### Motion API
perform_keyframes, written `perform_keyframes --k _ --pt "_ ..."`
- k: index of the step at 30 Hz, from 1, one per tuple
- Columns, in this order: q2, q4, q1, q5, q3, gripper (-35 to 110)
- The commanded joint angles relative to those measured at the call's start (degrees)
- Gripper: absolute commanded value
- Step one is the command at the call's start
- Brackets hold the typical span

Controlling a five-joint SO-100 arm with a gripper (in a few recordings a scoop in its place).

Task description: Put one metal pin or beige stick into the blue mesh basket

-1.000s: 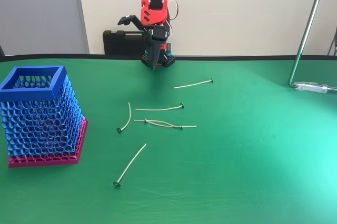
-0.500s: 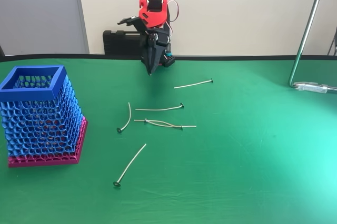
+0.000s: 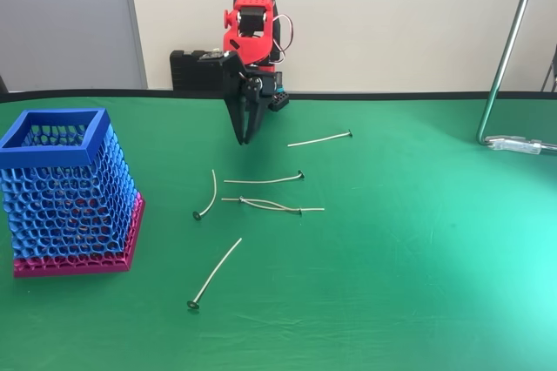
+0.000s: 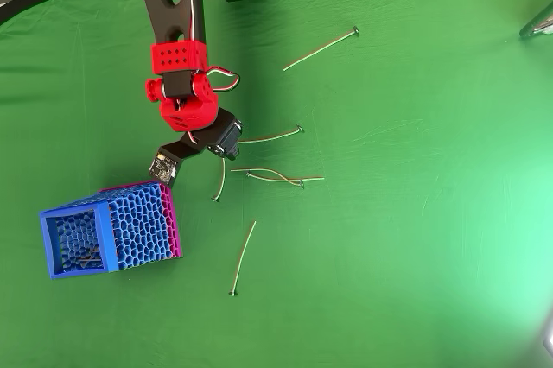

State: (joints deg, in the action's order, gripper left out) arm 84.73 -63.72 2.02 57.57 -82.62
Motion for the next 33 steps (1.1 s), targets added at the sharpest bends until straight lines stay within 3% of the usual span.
perform_keyframes --k 1,9,33 --pt "-0.97 -2.99 -0.26 2.37 4.92 16" --pt "-6.94 -3.87 0.7 9.32 9.76 18" --pt "-23.38 -4.31 1.67 12.83 21.09 18"
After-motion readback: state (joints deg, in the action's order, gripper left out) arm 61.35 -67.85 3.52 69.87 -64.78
